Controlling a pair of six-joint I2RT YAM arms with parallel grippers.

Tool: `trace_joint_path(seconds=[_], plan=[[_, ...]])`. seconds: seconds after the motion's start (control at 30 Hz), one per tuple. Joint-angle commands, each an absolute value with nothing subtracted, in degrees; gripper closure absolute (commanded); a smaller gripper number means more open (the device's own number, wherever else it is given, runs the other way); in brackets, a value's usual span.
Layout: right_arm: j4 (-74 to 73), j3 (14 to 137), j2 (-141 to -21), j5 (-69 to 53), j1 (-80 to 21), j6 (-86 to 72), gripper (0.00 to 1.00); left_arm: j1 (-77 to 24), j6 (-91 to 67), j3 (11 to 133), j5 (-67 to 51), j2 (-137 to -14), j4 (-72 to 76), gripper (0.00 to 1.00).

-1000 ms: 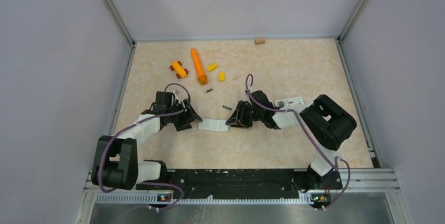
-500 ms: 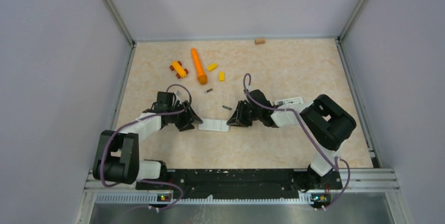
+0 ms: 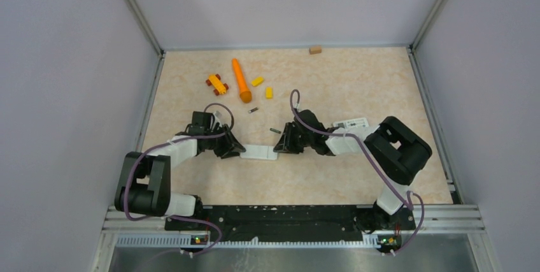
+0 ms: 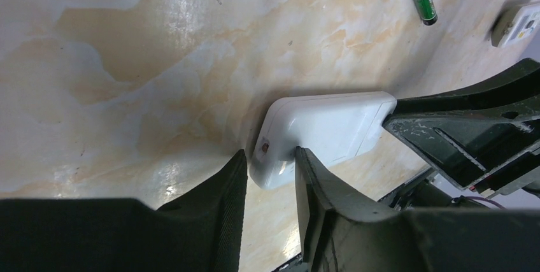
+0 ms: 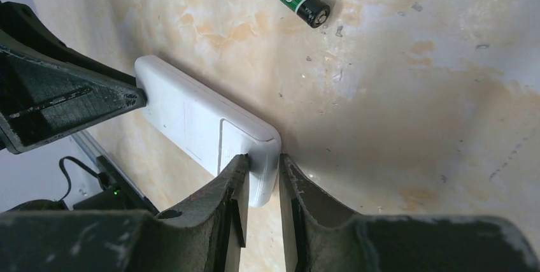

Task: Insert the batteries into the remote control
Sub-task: Load the battery cover into the remote control.

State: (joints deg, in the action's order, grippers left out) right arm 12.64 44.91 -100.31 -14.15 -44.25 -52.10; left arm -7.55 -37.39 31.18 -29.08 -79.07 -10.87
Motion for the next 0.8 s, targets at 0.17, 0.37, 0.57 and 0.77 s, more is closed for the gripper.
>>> trace_joint_path(seconds=[0.17, 0.37, 0.57, 0.77], plan=[[8.8, 47.5, -101.6, -4.5, -50.3, -55.8, 0.80, -8.2, -37.8, 29.0, -32.4, -79.6, -6.7, 0.77], [12.1, 46.2, -102.4, -3.2, -51.7, -60.7, 0.82, -8.8, -39.2, 27.1, -34.7, -80.1, -3.8, 0.82], [15.1, 45.8, -104.4, -1.0, -55.3, -67.9, 0.82, -9.7, -42.1, 25.3, -37.3, -81.8, 0.8, 0.84], [20.9, 45.8, -107.1, -0.9, -58.7, -77.3, 0.85, -11.0, -43.9, 23.4, -37.0, -81.5, 3.5, 0.88]])
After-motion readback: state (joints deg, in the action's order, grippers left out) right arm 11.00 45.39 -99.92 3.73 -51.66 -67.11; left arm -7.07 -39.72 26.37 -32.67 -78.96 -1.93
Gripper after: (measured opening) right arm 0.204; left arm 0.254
